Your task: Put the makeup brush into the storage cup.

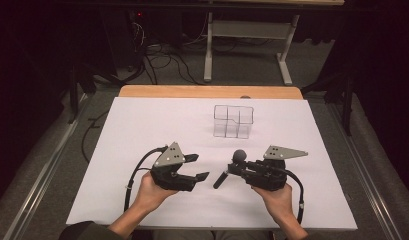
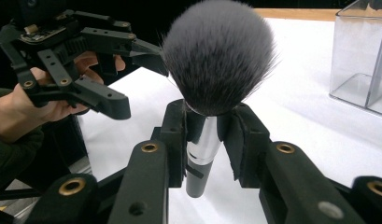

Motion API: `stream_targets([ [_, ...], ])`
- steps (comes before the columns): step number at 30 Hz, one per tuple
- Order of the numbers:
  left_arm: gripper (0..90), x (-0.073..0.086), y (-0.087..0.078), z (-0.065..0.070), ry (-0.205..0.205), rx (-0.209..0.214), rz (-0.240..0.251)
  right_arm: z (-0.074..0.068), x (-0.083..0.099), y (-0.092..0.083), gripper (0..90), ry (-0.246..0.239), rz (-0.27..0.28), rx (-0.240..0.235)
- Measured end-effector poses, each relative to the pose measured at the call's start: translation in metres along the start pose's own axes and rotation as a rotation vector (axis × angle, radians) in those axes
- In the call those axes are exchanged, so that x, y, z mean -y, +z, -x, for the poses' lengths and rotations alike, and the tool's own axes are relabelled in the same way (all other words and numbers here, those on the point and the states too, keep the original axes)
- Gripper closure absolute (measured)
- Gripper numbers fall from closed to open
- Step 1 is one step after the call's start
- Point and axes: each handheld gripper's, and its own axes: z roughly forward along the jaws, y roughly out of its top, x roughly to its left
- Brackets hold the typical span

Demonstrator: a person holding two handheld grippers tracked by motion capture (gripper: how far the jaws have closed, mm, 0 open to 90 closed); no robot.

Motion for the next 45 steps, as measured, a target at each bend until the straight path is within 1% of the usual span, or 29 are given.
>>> stream_targets([
  [2, 34.1, 0.001, -0.003, -0.002, -0.006, -0.017, 0.008, 0.0, 0.0, -0.001, 72.3, -0.003, 0.002, -0.005],
  [4, 33.6, 0.002, -0.008, -0.005, -0.021, -0.031, 0.02, 0.0, 0.0, -0.001, 72.3, -0.002, 0.003, -0.006],
  [6, 33.4, 0.003, -0.012, -0.008, -0.037, -0.043, 0.028, 0.001, 0.0, -0.002, 72.3, -0.002, -0.002, -0.003],
  [9, 33.3, 0.005, -0.018, -0.013, -0.05, -0.063, 0.034, 0.002, 0.0, -0.004, 72.3, -0.002, -0.001, 0.001],
  [14, 33.2, 0.008, -0.027, -0.017, -0.055, -0.087, 0.032, 0.003, 0.0, -0.006, 72.3, -0.001, -0.007, 0.008],
  [18, 34.7, 0.01, -0.033, -0.02, -0.061, -0.096, 0.034, 0.003, 0.0, -0.007, 72.3, -0.007, -0.003, -0.001],
  [23, 34.8, 0.014, -0.04, -0.025, -0.071, -0.114, 0.033, 0.003, 0.0, -0.006, 72.3, -0.005, -0.012, 0.001],
  [34, 34.4, 0.026, -0.057, -0.038, -0.103, -0.182, 0.051, 0.004, 0.0, -0.007, 72.3, -0.004, -0.017, 0.005],
  [41, 33.7, 0.033, -0.063, -0.041, -0.1, -0.225, 0.061, 0.005, -0.001, -0.008, 72.3, -0.006, -0.025, 0.009],
  [44, 33.6, 0.038, -0.065, -0.043, -0.109, -0.233, 0.065, 0.006, -0.002, -0.008, 72.3, 0.001, -0.03, 0.014],
  [45, 33.6, 0.039, -0.066, -0.044, -0.114, -0.236, 0.066, 0.007, -0.002, -0.008, 72.3, -0.004, -0.03, 0.015],
])
